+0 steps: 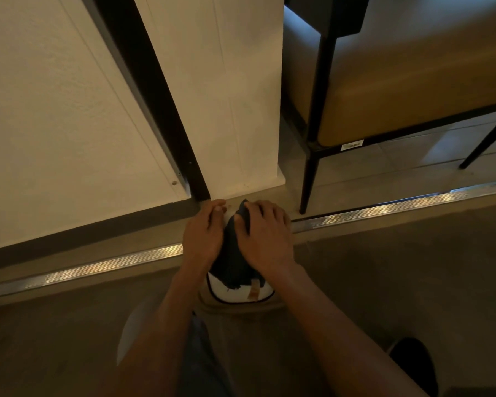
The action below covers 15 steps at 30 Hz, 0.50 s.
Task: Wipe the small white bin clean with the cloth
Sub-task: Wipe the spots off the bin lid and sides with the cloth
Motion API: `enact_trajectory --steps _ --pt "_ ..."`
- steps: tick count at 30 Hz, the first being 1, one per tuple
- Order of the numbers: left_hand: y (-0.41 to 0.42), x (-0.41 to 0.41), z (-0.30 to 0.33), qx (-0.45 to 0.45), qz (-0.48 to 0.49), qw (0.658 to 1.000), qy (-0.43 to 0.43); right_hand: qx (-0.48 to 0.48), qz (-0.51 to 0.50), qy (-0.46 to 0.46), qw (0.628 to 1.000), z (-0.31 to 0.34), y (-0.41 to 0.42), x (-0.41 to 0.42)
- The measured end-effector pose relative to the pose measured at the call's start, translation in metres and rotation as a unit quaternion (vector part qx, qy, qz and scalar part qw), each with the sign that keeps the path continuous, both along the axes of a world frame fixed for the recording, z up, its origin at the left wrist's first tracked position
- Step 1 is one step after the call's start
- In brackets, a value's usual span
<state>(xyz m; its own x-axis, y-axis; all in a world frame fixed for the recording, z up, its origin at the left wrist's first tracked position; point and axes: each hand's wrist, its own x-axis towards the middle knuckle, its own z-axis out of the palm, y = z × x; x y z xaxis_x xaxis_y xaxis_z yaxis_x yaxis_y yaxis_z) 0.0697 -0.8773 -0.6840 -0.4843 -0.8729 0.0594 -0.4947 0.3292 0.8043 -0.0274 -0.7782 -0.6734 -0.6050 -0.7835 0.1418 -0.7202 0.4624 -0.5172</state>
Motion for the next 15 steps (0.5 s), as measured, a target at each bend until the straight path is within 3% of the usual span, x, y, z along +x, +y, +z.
enact_trajectory --steps 4,8,11,15 --pt "-0.001 0.002 -0.006 -0.01 -0.002 1.0 0.01 0.01 0.003 0.026 1.0 -0.013 0.0 -0.005" --pt "0.0 0.01 -0.02 -0.017 -0.003 1.0 0.003 -0.008 0.032 -0.02 0.999 -0.019 -0.002 -0.025" --pt "0.005 0.01 -0.024 -0.021 0.0 1.0 -0.021 -0.039 0.057 -0.159 0.985 -0.021 -0.007 -0.048" --pt "0.008 0.009 -0.018 -0.063 -0.016 0.997 -0.046 -0.03 0.033 -0.396 0.917 -0.023 -0.018 -0.075"
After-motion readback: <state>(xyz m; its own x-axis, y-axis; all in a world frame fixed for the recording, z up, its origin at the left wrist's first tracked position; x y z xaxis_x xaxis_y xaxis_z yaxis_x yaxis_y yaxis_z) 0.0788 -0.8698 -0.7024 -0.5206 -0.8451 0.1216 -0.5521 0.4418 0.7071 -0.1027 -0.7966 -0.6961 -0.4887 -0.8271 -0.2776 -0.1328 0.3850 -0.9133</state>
